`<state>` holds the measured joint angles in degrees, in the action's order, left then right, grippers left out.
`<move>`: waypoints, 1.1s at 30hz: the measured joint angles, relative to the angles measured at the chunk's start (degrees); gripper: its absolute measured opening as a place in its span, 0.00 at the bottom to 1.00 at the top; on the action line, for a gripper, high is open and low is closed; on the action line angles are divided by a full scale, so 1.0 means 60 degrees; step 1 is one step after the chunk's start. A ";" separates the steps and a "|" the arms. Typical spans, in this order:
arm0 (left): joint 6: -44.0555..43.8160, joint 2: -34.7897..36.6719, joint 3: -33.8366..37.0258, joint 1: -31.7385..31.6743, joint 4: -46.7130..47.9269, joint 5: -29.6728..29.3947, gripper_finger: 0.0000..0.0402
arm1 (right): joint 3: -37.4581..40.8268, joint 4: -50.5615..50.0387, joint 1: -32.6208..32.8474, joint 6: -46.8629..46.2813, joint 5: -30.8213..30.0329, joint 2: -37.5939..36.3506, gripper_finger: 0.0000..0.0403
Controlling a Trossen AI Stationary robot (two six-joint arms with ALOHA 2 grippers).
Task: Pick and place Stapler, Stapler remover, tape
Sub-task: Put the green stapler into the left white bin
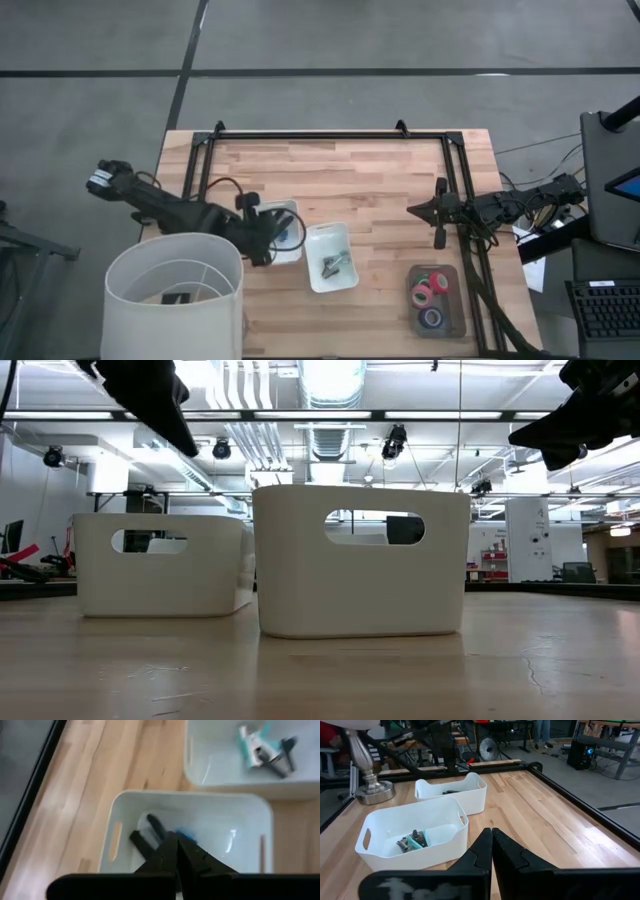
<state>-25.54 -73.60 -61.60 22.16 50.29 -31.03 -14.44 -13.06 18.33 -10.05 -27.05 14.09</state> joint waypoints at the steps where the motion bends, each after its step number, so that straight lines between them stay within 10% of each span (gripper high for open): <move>1: -0.0003 0.0000 0.0003 -0.0069 0.0160 0.0006 0.00 | 0.0000 0.0000 0.0001 0.0022 0.0000 0.0000 0.02; 20: -0.0898 0.0185 0.1657 -0.2139 0.0469 0.1020 0.01 | 0.0000 -0.0011 0.0001 -0.0009 0.0000 -0.0003 0.02; 33: -0.4416 0.2355 0.3398 -0.3044 0.1239 0.0913 0.07 | 0.0000 -0.0172 0.0003 0.0022 0.0007 -0.0007 0.02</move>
<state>-52.04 -59.47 -41.21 3.90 57.73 -25.55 -14.44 -14.09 18.35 -9.91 -27.00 14.04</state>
